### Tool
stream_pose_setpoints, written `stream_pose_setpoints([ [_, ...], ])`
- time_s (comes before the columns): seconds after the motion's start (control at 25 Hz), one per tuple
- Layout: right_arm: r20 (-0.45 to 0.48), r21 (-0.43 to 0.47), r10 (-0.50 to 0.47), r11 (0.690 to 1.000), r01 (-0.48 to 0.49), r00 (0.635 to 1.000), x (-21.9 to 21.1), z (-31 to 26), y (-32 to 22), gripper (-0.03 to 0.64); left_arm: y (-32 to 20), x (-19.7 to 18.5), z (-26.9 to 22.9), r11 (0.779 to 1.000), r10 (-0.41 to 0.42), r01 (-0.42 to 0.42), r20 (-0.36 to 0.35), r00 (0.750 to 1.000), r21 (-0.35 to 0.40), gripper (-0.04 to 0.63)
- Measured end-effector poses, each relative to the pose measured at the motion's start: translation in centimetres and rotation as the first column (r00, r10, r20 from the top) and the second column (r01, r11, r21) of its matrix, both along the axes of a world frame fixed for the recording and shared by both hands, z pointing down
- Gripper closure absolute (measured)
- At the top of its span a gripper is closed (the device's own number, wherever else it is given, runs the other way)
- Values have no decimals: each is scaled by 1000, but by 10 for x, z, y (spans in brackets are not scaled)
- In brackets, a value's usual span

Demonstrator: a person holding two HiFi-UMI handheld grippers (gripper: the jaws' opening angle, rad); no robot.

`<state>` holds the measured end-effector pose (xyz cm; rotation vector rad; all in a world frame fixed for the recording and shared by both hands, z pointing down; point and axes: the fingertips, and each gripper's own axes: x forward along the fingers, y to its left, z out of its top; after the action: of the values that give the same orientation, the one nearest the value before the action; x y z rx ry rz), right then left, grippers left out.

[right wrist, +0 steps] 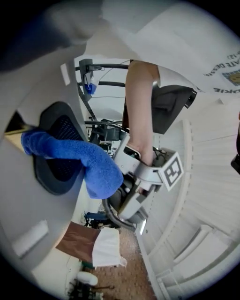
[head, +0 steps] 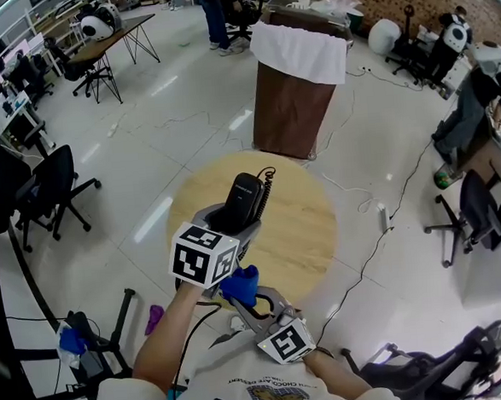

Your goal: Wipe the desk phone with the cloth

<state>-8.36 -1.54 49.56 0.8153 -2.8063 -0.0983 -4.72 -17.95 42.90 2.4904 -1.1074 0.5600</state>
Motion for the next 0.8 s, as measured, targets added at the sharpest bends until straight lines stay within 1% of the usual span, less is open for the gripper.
stream_pose_setpoints([
  [0.16, 80, 9, 85, 996, -86, 993, 19, -25, -10, 557, -5, -8, 1, 1000, -26, 26, 1, 1000, 0, 328],
  [0.28, 161, -18, 140, 990, -139, 977, 29, -41, -22, 557, -5, -9, 2, 1000, -31, 31, -9, 999, -7, 328],
  [0.4, 209, -37, 193, 981, -190, 959, 43, -55, -37, 557, -1, -6, 3, 1000, -25, 25, -13, 1000, -15, 327],
  [0.6, 221, -21, 252, 967, -254, 942, 66, -78, -60, 557, 5, -1, 10, 1000, -13, 13, -8, 1000, -27, 328],
  [0.8, 229, 4, 277, 958, -286, 933, 81, -96, -77, 557, 8, 1, 14, 999, -5, 5, 1, 1000, -33, 328],
])
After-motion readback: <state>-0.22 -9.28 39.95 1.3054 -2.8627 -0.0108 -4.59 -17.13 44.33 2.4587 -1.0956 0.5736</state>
